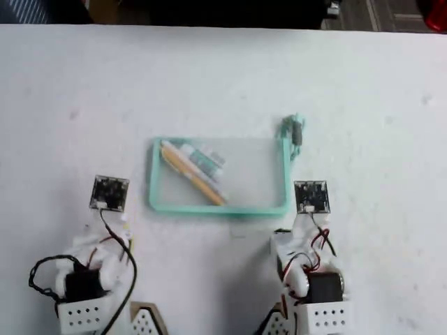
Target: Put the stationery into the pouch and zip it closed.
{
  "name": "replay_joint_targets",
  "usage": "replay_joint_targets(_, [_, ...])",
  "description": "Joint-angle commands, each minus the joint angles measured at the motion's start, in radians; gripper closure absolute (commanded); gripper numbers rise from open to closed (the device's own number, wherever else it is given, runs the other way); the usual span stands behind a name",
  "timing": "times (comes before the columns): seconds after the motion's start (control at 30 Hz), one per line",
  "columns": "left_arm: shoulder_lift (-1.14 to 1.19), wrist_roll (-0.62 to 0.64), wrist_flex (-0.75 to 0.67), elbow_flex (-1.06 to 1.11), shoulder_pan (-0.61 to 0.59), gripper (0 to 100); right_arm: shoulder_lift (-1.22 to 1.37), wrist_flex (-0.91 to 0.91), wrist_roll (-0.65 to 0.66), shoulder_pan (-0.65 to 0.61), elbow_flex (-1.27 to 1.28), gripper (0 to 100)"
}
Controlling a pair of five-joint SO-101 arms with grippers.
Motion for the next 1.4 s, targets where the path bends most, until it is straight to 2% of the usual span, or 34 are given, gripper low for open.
replay_joint_targets(0.0, [-0.015,-0.006,0.012,-0.003,-0.001,96,-0.002,0.007,0.012,-0.007,0.009,98.2])
replay_joint_targets(0.3, [-0.015,-0.006,0.012,-0.003,0.058,98,-0.008,0.012,0.012,-0.002,0.009,98.1])
replay_joint_targets(1.37, [-0.016,-0.006,0.012,-0.003,0.053,98,-0.008,0.012,0.012,-0.002,0.009,98.1])
